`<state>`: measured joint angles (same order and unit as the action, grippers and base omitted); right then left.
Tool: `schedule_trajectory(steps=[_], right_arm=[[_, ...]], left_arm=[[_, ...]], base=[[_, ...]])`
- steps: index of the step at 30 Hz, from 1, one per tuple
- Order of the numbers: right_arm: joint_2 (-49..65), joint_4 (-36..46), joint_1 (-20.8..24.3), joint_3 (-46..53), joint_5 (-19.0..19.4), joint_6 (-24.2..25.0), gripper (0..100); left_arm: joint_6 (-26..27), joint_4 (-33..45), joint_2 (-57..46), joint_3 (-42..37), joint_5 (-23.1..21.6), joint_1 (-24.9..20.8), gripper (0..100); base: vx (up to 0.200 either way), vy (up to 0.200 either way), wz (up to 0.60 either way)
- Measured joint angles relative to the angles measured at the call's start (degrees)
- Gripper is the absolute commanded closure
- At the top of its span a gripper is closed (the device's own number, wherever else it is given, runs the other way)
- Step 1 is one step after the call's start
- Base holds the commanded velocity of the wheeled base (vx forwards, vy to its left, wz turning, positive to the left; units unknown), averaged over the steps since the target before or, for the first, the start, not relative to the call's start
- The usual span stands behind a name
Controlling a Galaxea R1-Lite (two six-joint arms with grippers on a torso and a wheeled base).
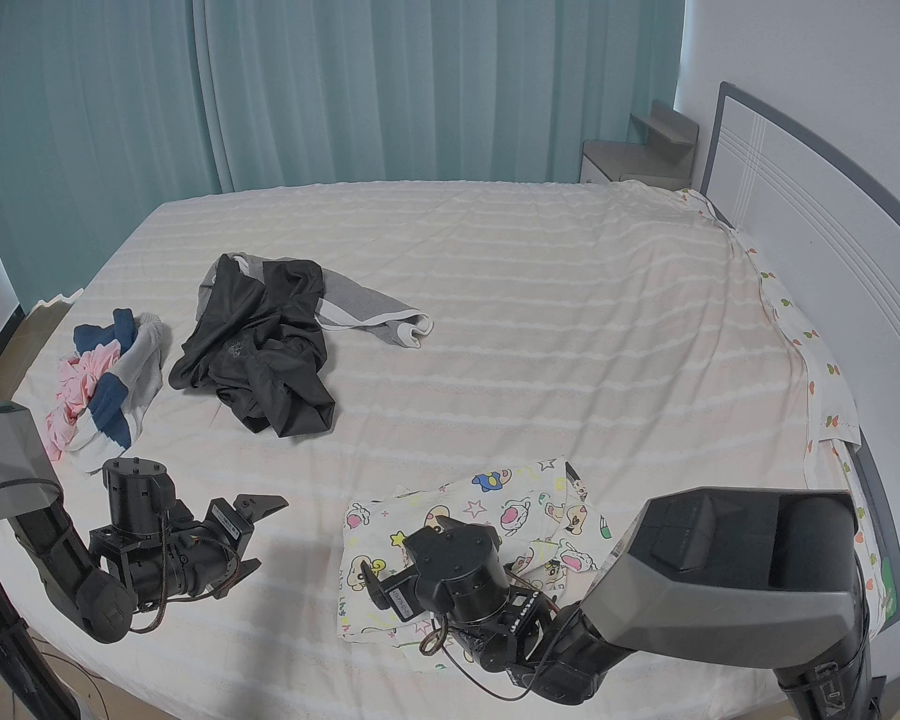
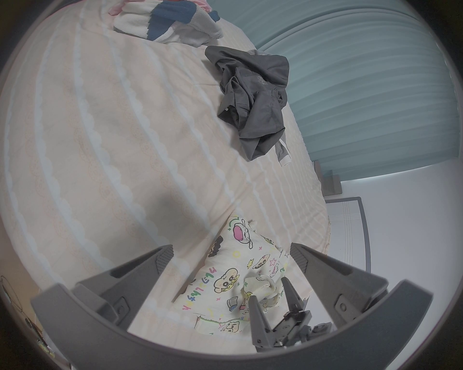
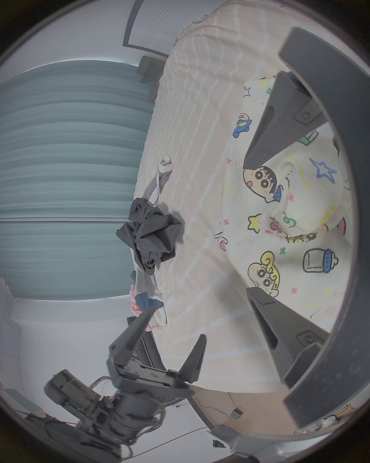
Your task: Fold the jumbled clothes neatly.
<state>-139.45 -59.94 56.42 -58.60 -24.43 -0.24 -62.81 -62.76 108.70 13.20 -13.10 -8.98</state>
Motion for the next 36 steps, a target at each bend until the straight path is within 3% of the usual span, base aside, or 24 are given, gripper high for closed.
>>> schedule_trajectory(steps=[10,11,26,36], right_arm=[[-3.63,-4.73,-1.6,1.44,0.18,-0.71,0],[-3.91,-4.75,-1.79,1.49,0.23,-0.82,100],[-4.77,-8.18,-3.63,2.88,1.61,-1.5,100],[1.19,-11.22,-3.96,12.02,1.5,0.06,100]], left_arm=[[-0.01,0.02,0.12,0.02,-0.02,0.15,0],[-0.01,0.02,0.12,0.02,-0.05,0.2,0],[0.0,0.02,0.52,0.1,-0.06,0.39,0],[0.0,0.02,0.54,0.07,-0.06,0.52,0]], base=[[0.0,0.0,0.0],[0.0,0.0,0.0],[0.0,0.0,0.0],[0.0,0.0,0.0]])
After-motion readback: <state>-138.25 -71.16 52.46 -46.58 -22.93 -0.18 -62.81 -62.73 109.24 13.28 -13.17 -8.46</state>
